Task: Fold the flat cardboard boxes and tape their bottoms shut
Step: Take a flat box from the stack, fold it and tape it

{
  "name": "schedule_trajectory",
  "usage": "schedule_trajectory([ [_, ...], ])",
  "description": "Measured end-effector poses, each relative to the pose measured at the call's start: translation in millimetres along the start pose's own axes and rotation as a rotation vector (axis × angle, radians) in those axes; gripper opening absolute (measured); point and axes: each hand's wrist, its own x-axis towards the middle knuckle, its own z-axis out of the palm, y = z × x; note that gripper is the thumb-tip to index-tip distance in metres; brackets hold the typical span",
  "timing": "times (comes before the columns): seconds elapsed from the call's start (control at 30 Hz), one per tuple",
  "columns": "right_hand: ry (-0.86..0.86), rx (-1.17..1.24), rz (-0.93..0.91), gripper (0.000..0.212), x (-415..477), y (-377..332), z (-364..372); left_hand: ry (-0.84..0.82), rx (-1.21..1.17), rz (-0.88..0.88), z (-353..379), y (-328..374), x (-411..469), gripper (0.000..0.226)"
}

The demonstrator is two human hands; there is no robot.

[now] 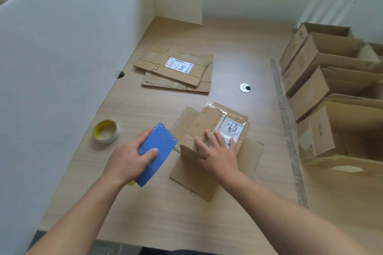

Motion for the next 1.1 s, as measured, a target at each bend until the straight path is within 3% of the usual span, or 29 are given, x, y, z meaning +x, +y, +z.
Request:
schedule_trajectory([
  [0.27,0.024,-0.043,-0.219,0.058,-19.2,4.3,3.8,-0.086,0.019,0.063,-10.3,4.0,-7.3,0.063],
  [0.6,-0.041,-0.059,-0.252,0.065,-12.8,19.8,-2.5,-0.152,0.043,0.134,-13.5,-1.8,-25.4,0.072],
  [0.8,-0.056,-0.021,-0.254,0.062,-20.5,19.1,-7.3,-0.151,0.064,0.304,-15.8,-1.7,-29.4,0.063],
  [0.87,-0.01,0.105,-0.244,0.061,-20.3,14.4,-19.2,-0.152,0.091,0.391,-16.7,-5.1,-31.1,0.064],
  [1.0,0.149,0.64,-0.132,0.051,-18.2,4.7,-54.4,-0.052,0.284,0.654,-17.9,-7.5,-32.0,0.061],
  [1.1,0.045,0.755,-0.215,0.049,-21.7,1.3,-69.3,0.024,0.394,0.865,-19.7,-2.4,-31.7,0.051],
])
